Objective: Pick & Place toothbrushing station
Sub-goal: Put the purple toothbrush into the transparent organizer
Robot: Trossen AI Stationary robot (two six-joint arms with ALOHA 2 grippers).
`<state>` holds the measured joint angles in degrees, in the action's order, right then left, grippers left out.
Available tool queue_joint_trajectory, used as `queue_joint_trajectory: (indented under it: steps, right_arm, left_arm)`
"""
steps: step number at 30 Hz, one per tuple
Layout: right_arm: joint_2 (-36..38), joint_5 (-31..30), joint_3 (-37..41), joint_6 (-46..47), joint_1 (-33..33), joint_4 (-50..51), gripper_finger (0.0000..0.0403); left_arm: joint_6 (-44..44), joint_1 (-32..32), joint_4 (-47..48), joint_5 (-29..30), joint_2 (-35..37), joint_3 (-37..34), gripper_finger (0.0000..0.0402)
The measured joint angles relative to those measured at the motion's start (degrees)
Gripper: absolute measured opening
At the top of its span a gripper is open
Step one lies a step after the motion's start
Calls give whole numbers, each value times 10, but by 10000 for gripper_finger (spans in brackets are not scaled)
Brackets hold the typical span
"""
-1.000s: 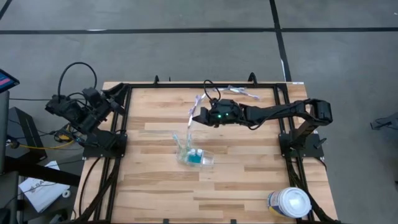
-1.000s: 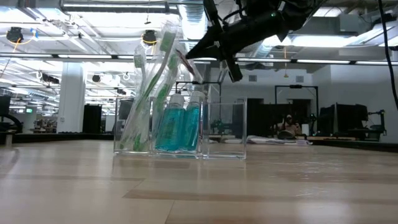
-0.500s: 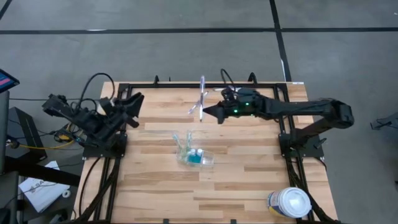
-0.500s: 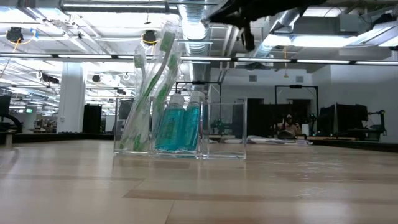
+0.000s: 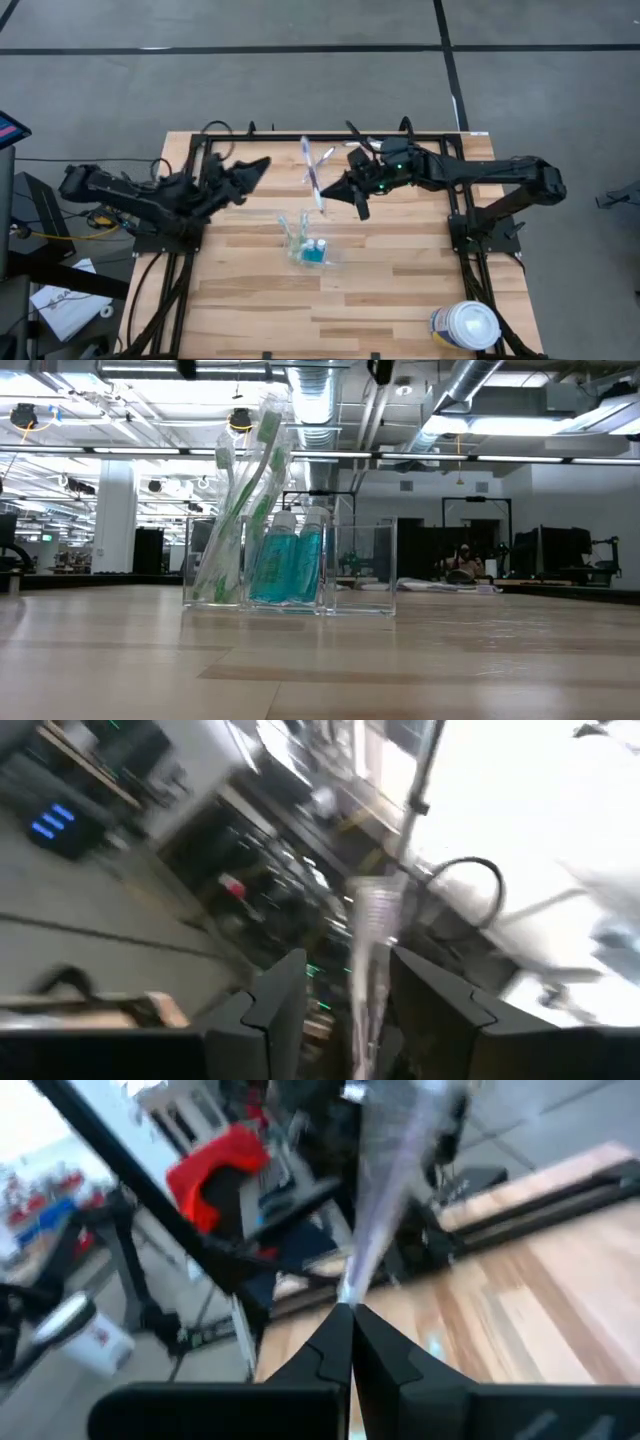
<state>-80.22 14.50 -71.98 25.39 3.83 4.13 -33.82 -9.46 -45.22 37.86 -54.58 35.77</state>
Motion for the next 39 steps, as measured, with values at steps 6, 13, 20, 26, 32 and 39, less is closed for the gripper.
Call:
queue_joint_trajectory:
  steps: [6, 13, 20, 26, 32, 39]
  right_arm:
    - [-42, 48, -48, -20, 1, 1, 0]
    - [-72, 68, -68, -28, -4, 2, 0]
    - [-82, 82, -86, -35, -1, -5, 0]
    - [-83, 83, -86, -35, 10, -10, 0]
    - [-82, 100, -86, -30, 19, -28, 0]
    - [-82, 122, -86, -29, 19, -34, 0]
  left_arm:
    - [-82, 77, -6, -143, -46, 12, 167]
    - [-82, 135, -17, -267, -61, 70, 171]
    - [-87, 164, 0, -318, -63, 77, 162]
    - [-87, 163, 3, -324, -64, 77, 148]
    - [-87, 163, 3, -326, -64, 77, 131]
    - [-87, 177, 7, -344, -64, 77, 76]
